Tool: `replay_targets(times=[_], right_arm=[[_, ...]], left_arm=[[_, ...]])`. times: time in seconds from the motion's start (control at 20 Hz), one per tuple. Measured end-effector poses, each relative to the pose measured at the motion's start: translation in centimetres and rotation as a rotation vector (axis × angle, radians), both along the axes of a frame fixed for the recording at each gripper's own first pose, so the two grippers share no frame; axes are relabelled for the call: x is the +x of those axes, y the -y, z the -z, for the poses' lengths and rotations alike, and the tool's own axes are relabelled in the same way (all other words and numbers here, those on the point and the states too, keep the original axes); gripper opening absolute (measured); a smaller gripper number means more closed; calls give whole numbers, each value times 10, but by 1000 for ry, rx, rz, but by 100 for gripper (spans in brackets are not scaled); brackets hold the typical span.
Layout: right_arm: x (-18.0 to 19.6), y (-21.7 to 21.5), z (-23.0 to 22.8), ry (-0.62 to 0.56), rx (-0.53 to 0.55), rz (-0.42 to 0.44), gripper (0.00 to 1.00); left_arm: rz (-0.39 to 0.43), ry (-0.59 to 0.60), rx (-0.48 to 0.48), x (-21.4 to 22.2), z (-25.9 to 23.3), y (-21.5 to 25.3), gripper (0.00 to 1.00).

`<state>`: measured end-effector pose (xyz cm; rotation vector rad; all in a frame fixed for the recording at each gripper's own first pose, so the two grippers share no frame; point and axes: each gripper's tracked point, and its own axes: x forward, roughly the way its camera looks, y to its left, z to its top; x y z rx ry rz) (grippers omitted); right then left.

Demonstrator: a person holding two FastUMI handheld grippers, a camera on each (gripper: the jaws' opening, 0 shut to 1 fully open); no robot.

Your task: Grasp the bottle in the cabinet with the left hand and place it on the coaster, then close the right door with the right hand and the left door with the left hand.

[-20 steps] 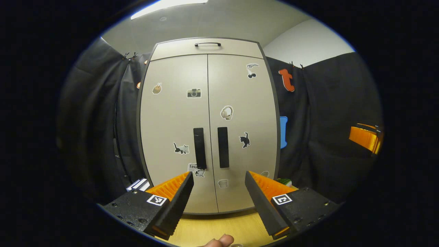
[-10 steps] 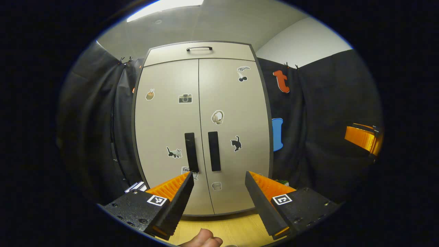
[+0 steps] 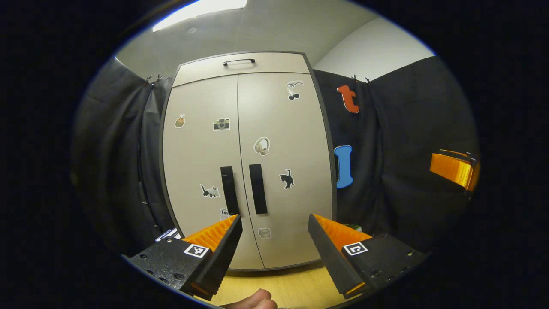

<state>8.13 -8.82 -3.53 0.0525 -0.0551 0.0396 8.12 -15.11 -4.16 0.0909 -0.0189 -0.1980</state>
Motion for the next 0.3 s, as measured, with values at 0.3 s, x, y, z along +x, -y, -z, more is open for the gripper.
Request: replay_targets(times=[0.3], right_arm=[[8, 14, 5, -3, 36, -7, 92]], left_arm=[[-13, -27, 2, 4, 5, 12, 98]])
